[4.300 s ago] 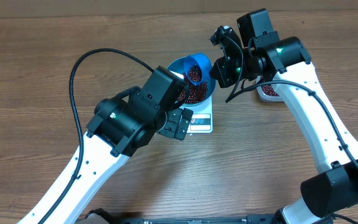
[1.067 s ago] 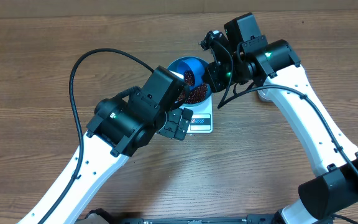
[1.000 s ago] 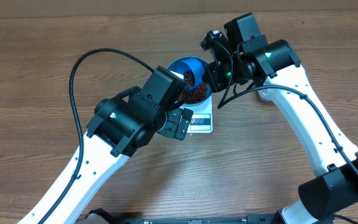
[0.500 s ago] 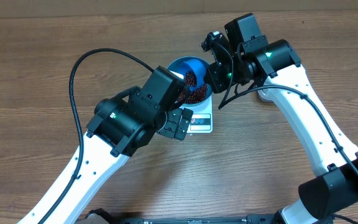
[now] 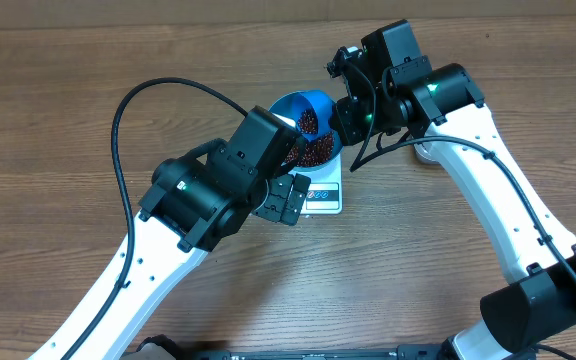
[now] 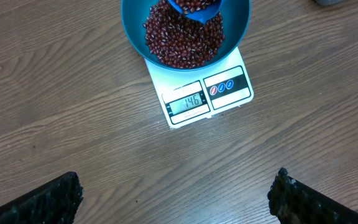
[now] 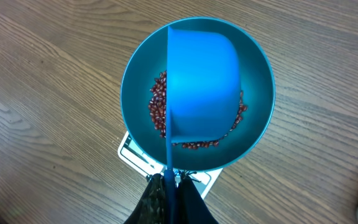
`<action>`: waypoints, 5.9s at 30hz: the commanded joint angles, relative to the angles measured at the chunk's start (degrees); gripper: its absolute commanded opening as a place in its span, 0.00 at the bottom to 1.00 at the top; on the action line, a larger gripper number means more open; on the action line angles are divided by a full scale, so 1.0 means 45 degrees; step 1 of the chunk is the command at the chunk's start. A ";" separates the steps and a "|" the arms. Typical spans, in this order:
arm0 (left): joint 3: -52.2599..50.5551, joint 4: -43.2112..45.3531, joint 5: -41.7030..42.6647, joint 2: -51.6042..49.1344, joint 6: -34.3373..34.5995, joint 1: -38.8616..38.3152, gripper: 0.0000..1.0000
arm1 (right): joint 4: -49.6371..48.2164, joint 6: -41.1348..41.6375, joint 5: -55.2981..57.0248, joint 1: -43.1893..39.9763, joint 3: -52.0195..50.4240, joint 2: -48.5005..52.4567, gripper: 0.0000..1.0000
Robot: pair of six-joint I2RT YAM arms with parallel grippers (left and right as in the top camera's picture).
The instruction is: Scoop item into bowl and weigh 150g on scale
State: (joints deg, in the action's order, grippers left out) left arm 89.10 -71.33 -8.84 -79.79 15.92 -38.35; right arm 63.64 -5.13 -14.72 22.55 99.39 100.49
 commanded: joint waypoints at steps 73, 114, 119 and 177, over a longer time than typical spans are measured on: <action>0.0257 0.0000 -0.0073 -0.0019 -0.0253 0.0019 1.00 | 0.0034 0.0520 0.0583 0.0121 0.0330 -0.0301 0.04; 0.0257 0.0000 -0.0073 -0.0019 -0.0248 0.0019 1.00 | 0.0646 0.0165 -0.5523 -0.4289 0.0160 -0.0306 0.04; 0.0257 0.0000 -0.0073 -0.0019 -0.0248 0.0019 1.00 | 0.0967 -0.0219 -0.7145 -0.5532 0.0160 -0.0306 0.04; 0.0257 0.0000 -0.0073 -0.0019 -0.0248 0.0019 1.00 | 0.0636 -0.0860 -0.1030 -0.1001 0.0165 -0.0306 0.04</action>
State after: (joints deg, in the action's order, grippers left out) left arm 89.10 -71.33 -8.84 -79.79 15.92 -38.35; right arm 67.55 -10.52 -20.95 17.76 99.39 100.49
